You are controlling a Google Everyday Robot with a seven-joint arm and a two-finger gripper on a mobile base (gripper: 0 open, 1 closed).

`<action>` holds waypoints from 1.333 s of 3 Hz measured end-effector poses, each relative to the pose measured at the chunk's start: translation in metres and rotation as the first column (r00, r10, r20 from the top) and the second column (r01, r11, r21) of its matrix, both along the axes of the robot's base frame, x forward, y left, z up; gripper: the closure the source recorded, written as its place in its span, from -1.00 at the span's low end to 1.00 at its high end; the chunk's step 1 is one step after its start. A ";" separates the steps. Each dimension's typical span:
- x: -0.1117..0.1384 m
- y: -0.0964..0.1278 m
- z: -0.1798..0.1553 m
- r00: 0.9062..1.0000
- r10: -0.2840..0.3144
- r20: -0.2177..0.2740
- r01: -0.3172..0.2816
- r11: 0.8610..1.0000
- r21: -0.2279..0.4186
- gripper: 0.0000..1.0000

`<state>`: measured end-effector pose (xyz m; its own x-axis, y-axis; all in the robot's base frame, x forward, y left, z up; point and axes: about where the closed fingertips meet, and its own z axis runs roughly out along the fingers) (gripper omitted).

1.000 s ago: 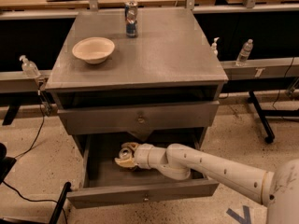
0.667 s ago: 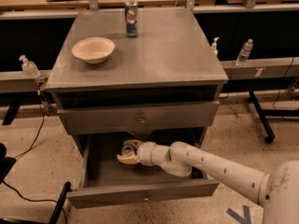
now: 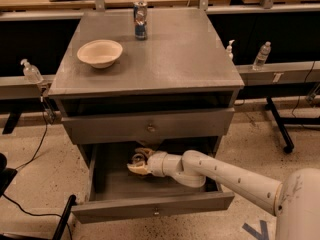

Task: Place orange can into middle drawer

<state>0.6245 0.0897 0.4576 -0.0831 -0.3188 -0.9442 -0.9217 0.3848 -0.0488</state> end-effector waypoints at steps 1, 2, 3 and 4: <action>-0.001 0.003 0.000 1.000 0.005 -0.001 -0.005 1.000 0.002 -1.00; -0.002 0.001 0.001 1.000 0.006 0.007 -0.006 1.000 0.005 -1.00; -0.007 -0.007 0.006 0.999 0.010 0.034 -0.010 1.000 0.016 -1.00; -0.024 -0.033 0.019 0.996 -0.012 0.093 0.008 0.999 0.052 -1.00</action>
Offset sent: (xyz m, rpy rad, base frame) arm -0.0005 0.0019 0.0000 0.0011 0.0005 0.0027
